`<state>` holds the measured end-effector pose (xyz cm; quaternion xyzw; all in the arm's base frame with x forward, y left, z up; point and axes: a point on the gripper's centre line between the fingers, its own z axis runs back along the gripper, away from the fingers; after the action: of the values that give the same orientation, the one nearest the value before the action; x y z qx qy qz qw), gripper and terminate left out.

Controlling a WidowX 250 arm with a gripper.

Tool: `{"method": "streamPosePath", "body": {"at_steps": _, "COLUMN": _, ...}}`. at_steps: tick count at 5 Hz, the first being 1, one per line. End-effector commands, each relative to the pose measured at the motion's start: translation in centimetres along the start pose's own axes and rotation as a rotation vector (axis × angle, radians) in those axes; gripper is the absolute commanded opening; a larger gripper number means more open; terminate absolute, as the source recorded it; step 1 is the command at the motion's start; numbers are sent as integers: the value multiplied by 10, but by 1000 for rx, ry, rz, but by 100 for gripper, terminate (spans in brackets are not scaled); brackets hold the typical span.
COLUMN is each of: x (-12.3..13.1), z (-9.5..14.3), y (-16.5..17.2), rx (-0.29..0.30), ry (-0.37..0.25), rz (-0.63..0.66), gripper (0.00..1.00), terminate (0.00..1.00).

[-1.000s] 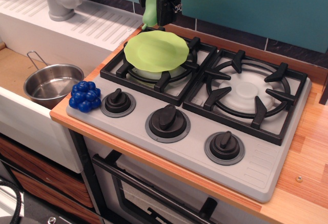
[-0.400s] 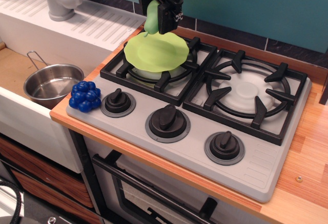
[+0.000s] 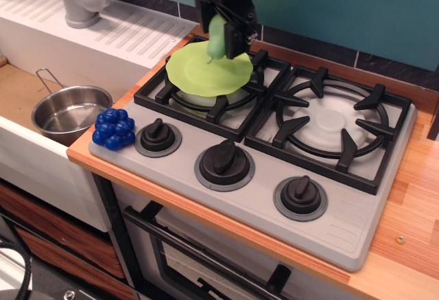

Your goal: Put pear on plate and blueberry in pot or pan in sink

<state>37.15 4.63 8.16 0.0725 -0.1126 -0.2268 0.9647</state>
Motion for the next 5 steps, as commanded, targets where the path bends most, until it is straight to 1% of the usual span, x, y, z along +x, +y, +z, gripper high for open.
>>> {"method": "streamPosePath", "body": {"at_steps": 1, "x": 10, "z": 20, "y": 1, "rx": 23, "ry": -18, "rz": -4, "gripper": 100, "terminate": 0}}
{"method": "streamPosePath", "body": {"at_steps": 4, "x": 9, "z": 31, "y": -12, "rx": 8, "ry": -7, "rz": 4, "gripper": 100, "terminate": 0}}
{"method": "streamPosePath", "body": {"at_steps": 5, "x": 12, "z": 41, "y": -15, "rx": -1, "ry": 17, "rz": 16, "gripper": 100, "terminate": 0}}
